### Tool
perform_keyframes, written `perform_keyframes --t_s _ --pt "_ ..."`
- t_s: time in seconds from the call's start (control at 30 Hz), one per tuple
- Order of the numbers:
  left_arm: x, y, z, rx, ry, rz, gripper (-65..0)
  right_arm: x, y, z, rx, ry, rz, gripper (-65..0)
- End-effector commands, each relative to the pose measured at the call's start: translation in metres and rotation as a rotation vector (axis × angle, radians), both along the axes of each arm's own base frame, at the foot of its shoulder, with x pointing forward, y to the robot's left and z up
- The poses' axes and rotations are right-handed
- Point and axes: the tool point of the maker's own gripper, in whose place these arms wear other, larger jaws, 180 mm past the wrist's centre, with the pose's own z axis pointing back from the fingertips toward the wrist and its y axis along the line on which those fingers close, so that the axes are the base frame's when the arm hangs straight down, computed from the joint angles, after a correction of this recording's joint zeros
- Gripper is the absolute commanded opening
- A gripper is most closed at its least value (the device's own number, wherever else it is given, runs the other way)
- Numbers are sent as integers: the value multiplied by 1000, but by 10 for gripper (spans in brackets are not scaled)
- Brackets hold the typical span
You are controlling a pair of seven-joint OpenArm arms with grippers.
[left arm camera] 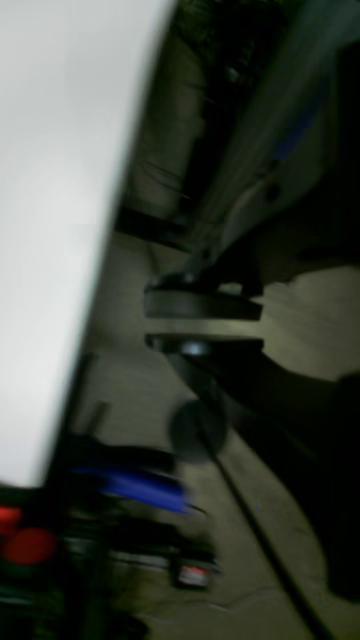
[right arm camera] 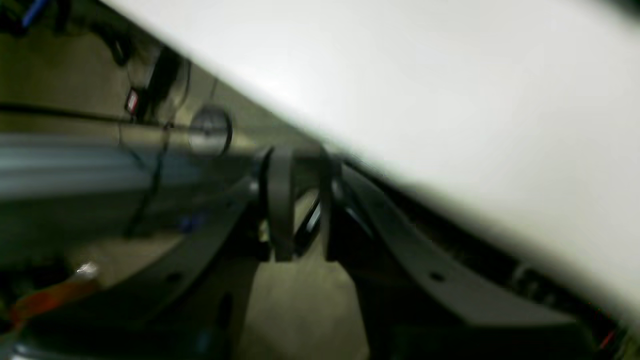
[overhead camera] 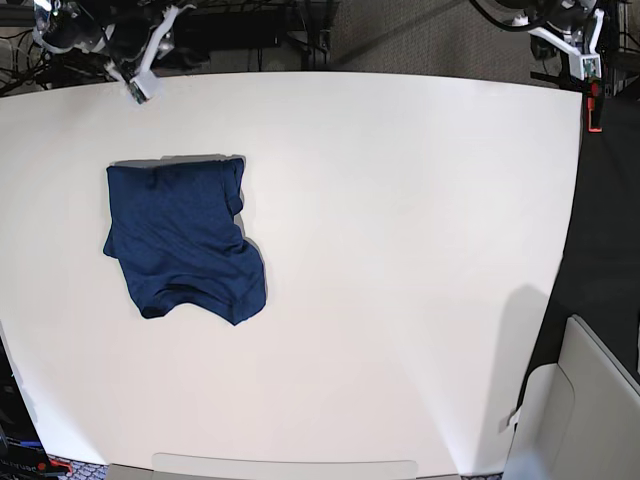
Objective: Fold the T-shirt properly
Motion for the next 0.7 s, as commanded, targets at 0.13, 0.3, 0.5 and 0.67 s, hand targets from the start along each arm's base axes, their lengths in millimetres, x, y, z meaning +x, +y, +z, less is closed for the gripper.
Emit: perform_keyframes --t_s 0.13,0.3,0.5,0.67 --pt "-41 3 -11 -12 105 17 -650 -62 -31 -32 -96 193 -46 -581" --pt "-85 0 -55 -101 246 89 -650 -136 -61 -101 -279 465 -104 -581" --pt "-107 -30 -122 -251 411 32 -650 -171 -70 -154 -425 615 -73 -581" --pt "-104 -48 -158 -311 403 55 -650 -154 -65 -178 -459 593 -54 -581"
